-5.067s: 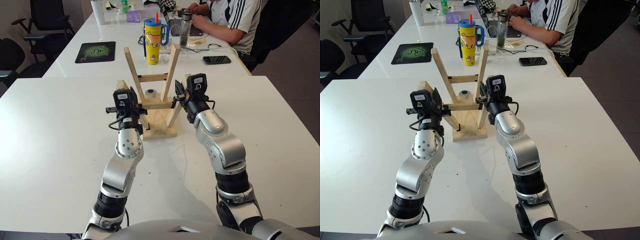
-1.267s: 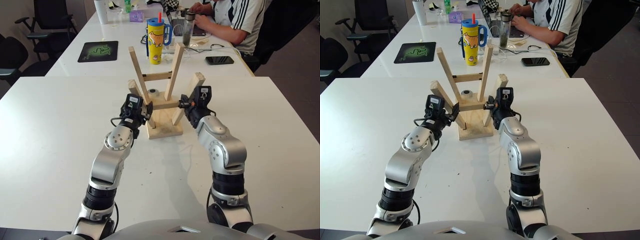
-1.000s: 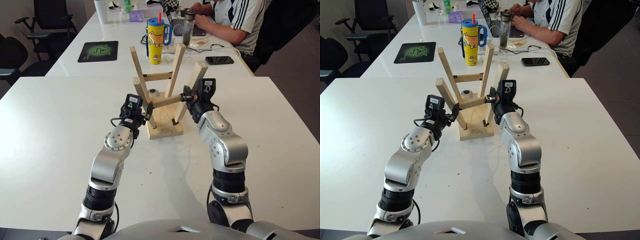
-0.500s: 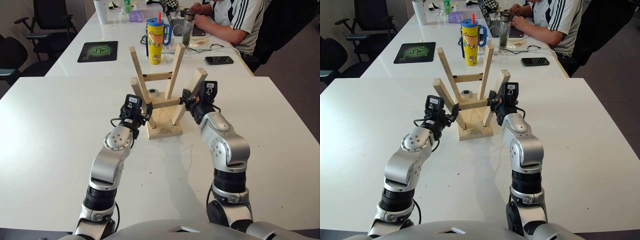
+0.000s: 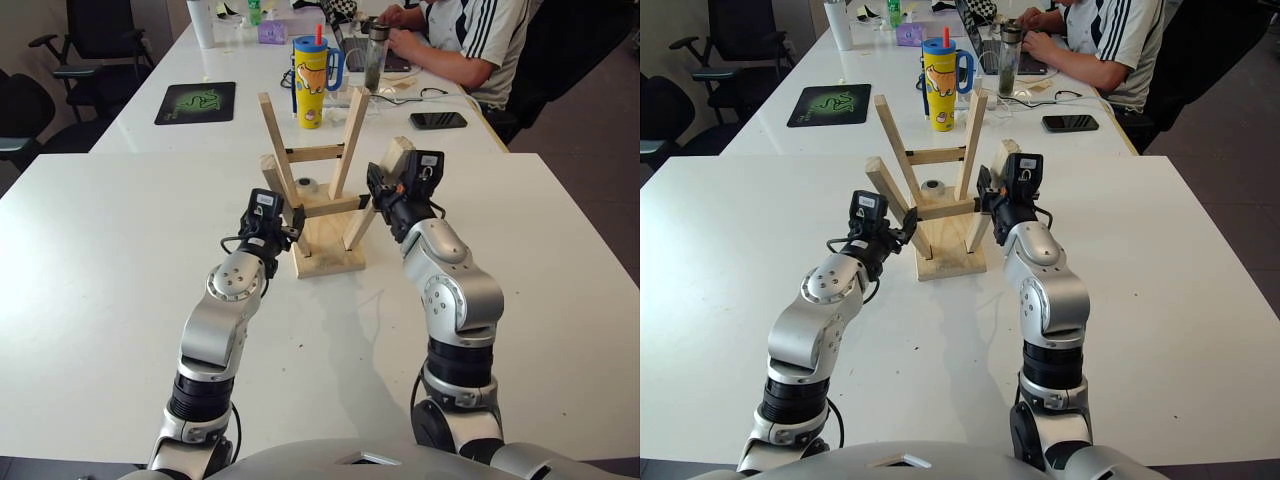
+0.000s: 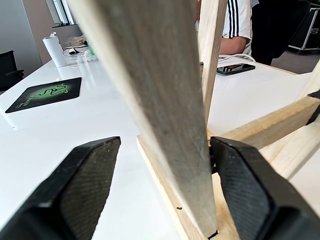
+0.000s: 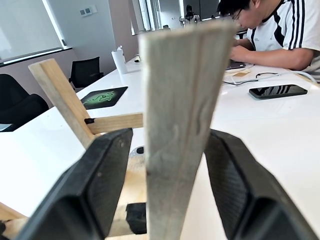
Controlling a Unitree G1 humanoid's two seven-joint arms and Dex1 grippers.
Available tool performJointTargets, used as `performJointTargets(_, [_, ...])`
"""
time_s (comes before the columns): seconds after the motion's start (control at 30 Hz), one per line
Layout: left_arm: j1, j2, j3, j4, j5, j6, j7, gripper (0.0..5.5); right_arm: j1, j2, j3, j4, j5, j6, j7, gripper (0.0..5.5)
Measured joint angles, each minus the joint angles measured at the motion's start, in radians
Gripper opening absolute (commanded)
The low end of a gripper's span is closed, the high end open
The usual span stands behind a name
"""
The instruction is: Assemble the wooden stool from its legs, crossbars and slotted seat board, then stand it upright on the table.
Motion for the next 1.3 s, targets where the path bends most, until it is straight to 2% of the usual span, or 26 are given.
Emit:
performJointTargets(0.67, [-0.071,-0.014,0.053,-0.048,0.004,-0.02,0.004,3.33,-0.122,-0.047,-0.012,-0.023,-0.029,-0.122,-0.001,2.53])
performJointTargets(0.9, [-0.204,0.073,0.097,-0.112,0.002,-0.047,-0.047,3.33,-0.265,-0.1,-0.066,0.006,-0.024,-0.146,0.013,2.53])
performJointTargets(1.07, [-0.416,0.107,0.203,-0.126,-0.08,-0.015,-0.089,3.33,-0.379,-0.165,-0.116,0.147,-0.001,-0.191,0.056,2.53])
performJointTargets(1.2, [-0.557,0.089,0.332,0.033,-0.157,-0.011,-0.064,3.33,-0.526,-0.199,-0.167,0.275,0.041,-0.263,0.088,2.53])
performJointTargets(1.3, [-0.593,0.069,0.361,0.137,-0.195,0.016,-0.051,3.33,-0.586,-0.202,-0.17,0.319,0.068,-0.338,0.132,2.53])
